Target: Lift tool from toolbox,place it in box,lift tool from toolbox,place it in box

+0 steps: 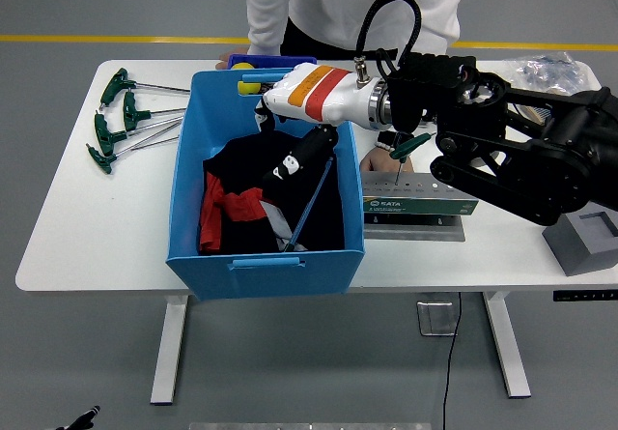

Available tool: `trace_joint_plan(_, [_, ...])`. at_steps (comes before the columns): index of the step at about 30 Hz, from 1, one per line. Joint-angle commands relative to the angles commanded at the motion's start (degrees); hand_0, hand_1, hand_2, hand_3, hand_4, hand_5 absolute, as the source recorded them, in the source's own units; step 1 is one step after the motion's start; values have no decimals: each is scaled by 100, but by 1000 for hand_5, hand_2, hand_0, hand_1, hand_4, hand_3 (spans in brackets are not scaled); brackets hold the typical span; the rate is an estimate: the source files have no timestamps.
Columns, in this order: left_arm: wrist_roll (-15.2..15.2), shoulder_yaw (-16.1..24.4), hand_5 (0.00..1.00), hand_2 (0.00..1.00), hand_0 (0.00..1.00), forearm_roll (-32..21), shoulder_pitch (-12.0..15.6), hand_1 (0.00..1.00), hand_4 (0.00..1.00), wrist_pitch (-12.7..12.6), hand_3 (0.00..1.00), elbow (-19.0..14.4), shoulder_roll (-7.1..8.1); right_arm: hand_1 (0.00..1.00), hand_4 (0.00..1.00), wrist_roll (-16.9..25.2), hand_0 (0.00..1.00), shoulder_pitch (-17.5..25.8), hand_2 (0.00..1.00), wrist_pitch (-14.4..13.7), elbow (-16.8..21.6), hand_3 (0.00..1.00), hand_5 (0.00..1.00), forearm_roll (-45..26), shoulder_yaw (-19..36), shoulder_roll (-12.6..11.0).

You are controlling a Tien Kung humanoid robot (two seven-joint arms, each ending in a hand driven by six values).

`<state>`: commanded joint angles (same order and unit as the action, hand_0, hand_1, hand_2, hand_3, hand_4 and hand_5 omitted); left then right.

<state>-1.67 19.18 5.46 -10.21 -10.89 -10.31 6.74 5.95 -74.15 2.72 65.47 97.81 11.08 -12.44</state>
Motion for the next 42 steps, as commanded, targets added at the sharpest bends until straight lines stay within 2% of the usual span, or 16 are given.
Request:
trace_joint_plan(8, [6,20,558,923,918,3,24,945,765,6,650,0,-5,561,978,-33,622,105,613,116,-69,556,743,128,152,-252])
trace_joint_plan(21, [42,217,558,923,918,150,79,945,766,8,650,0,-35,597,994,-290,657,548,651,554,20,580,759,358,609,-1000])
trace_joint_plan(22, [42,210,558,923,915,149,82,944,766,9,650,0,-36,627,998,-301,702,592,672,567,46,601,763,379,663,-1062])
trace_joint_plan(23, [41,203,558,923,915,142,84,944,766,11,650,0,-37,627,998,-305,702,628,672,570,71,601,763,385,709,-1109])
trace_joint_plan(27, [63,299,558,923,915,248,107,944,766,10,650,0,-48,627,998,-482,702,929,672,576,312,601,763,364,1083,-1438])
trace_joint_plan(28, [69,332,560,923,915,281,114,944,768,8,652,0,-52,604,998,-597,637,1046,669,584,414,614,776,339,1207,-1558])
trace_joint_plan(33, [88,466,560,923,915,390,146,944,768,0,652,0,-68,604,998,-1037,637,1549,669,696,801,614,776,387,1698,-2068])
trace_joint_plan(34, [90,472,561,923,916,396,150,944,769,0,651,0,-69,556,998,-1086,512,1628,647,691,857,623,802,388,1759,-2148])
trace_joint_plan(36, [99,495,561,923,916,415,163,944,769,0,651,0,-77,556,998,-1111,512,1750,647,644,934,623,802,412,1833,-2254])
trace_joint_plan(39, [118,527,561,923,916,472,173,944,769,-3,651,0,-89,556,998,-1044,512,1840,647,535,995,623,802,423,1854,-2296])
trace_joint_plan(40, [124,526,562,923,916,482,178,942,768,-3,652,0,-93,603,998,-1001,592,1863,672,481,1025,644,804,441,1844,-2297])
trace_joint_plan(42, [129,517,562,923,916,487,187,942,768,-5,652,0,-98,603,998,-927,592,1880,672,402,1065,644,804,514,1814,-2273])
